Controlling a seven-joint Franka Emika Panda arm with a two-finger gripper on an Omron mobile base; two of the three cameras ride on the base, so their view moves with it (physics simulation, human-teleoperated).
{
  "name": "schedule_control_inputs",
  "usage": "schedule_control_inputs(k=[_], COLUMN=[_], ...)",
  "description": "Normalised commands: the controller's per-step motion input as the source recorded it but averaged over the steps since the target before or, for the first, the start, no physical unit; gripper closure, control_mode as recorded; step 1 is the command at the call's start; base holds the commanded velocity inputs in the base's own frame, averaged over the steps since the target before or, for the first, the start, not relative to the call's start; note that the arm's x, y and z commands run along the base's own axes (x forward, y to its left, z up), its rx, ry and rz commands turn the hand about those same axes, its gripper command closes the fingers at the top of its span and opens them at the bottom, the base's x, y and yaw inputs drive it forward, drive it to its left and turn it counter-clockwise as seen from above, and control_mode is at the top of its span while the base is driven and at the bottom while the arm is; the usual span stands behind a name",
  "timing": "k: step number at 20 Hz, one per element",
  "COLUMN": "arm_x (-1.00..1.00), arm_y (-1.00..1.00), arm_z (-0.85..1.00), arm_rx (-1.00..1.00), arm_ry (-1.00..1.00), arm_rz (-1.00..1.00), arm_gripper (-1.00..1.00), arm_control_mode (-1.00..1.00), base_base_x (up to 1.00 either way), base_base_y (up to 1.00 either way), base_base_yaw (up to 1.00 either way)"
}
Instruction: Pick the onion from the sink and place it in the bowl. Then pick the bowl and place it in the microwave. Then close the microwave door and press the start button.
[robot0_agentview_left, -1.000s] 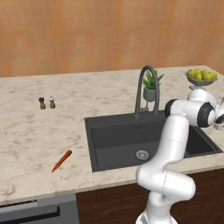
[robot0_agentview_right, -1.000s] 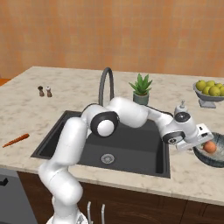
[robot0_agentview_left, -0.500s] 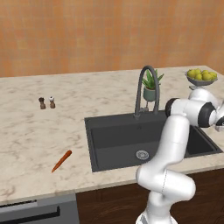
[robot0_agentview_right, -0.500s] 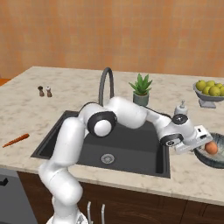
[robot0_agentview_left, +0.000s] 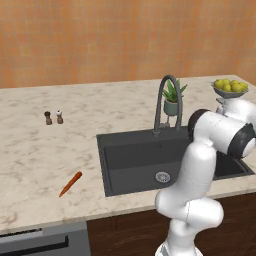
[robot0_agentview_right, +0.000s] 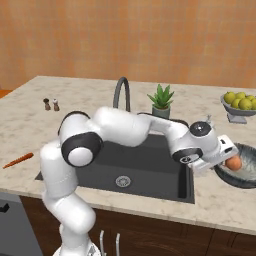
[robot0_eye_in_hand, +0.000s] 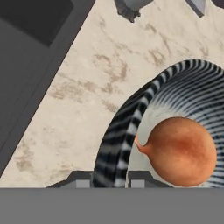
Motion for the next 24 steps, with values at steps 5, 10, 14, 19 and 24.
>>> schedule_control_inputs(k=[5, 10, 14, 19, 24], arm_x=[-0.51, -0.40, -0.44, -0.55, -0.59], arm_y=[0.77, 0.78, 0.86, 0.89, 0.75], arm_z=[1.00, 1.00, 1.00, 1.00, 0.98], arm_rx=[0.00, 0.01, 0.06, 0.03, 0.00], arm_ry=[0.02, 0.08, 0.16, 0.06, -0.01], arm_rz=[0.10, 0.08, 0.07, 0.09, 0.09], arm_gripper=[1.00, 1.00, 1.00, 1.00, 1.00], arm_control_mode=[-1.00, -1.00, -1.00, -1.00, -1.00], base_base_x=[0.00, 0.00, 0.00, 0.00, 0.00], base_base_y=[0.00, 0.00, 0.00, 0.00, 0.00], base_base_yaw=[0.00, 0.00, 0.00, 0.00, 0.00])
